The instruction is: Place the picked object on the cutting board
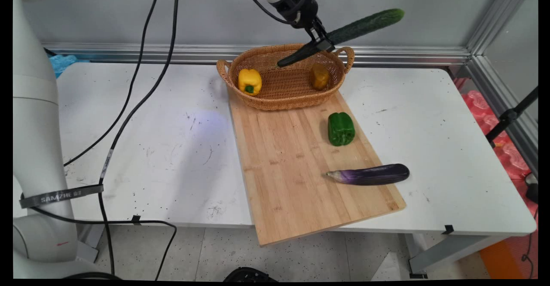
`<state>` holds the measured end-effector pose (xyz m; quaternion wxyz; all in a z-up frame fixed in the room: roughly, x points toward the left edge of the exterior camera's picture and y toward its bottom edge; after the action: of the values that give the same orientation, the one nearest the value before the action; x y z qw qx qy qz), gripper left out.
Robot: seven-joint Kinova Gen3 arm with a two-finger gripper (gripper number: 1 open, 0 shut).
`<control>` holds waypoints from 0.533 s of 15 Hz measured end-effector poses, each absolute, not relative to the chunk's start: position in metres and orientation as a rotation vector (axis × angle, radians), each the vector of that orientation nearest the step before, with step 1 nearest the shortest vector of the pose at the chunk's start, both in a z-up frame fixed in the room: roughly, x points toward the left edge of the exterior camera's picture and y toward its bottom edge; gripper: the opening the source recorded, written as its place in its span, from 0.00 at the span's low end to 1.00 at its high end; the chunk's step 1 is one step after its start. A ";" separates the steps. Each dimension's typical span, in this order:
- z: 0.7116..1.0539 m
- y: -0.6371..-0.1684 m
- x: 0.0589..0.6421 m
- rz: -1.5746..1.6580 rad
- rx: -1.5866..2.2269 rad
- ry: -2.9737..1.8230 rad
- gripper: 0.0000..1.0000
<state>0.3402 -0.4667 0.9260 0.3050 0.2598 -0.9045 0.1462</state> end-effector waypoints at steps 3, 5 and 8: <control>0.930 -0.437 0.330 0.333 0.721 -2.405 0.00; 0.927 -0.413 0.326 0.288 0.740 -2.415 0.00; 0.917 -0.376 0.321 0.228 0.757 -2.436 0.00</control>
<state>0.3206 -0.3758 0.9167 0.2861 0.2834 -0.9114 0.0851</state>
